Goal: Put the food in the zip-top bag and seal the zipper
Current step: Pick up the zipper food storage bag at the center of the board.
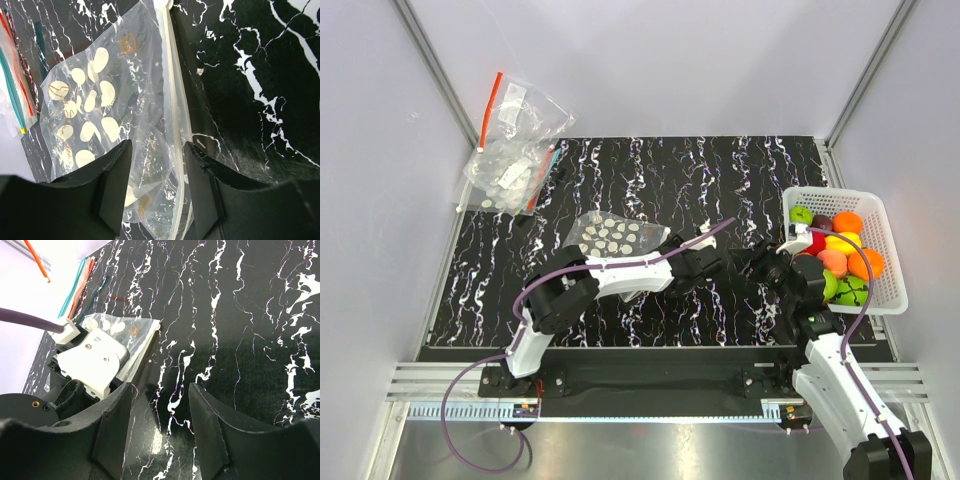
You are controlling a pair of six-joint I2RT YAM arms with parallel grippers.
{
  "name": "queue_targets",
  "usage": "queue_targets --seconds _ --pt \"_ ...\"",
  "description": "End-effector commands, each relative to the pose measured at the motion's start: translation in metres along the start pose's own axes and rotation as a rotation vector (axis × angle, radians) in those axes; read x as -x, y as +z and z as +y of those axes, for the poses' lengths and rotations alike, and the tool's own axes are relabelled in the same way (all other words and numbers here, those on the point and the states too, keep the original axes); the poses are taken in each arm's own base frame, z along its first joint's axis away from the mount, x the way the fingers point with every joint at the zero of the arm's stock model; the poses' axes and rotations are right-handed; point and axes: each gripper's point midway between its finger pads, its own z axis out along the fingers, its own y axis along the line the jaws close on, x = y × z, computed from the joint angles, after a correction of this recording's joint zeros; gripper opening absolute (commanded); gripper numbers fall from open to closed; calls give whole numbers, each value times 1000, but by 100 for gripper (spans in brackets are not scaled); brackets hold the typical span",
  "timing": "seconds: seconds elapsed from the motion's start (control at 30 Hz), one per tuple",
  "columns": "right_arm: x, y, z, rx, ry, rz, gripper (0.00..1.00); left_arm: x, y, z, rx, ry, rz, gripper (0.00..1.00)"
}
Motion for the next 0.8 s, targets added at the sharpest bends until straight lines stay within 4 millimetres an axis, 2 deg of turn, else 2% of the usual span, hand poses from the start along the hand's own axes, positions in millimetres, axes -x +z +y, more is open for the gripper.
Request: queue_targets --seconds 0.0,0.13,0.27,0.4,0.53,0.77 --pt "11 1 2 -1 -25 -41 57 11 1 -3 1 -29 -35 51" --pt "11 0 2 -2 -26 -40 57 9 6 -5 -7 -29 -26 51" --pt "11 1 2 -2 -28 -42 57 3 12 1 14 -32 -6 50" --pt "11 0 2 -3 -28 -44 57 -4 16 4 20 -40 5 43" --pt "11 0 2 -4 -27 -42 57 -4 16 12 51 -59 -11 29" --pt "12 0 2 -2 -27 -45 57 -10 19 15 79 -48 -1 18"
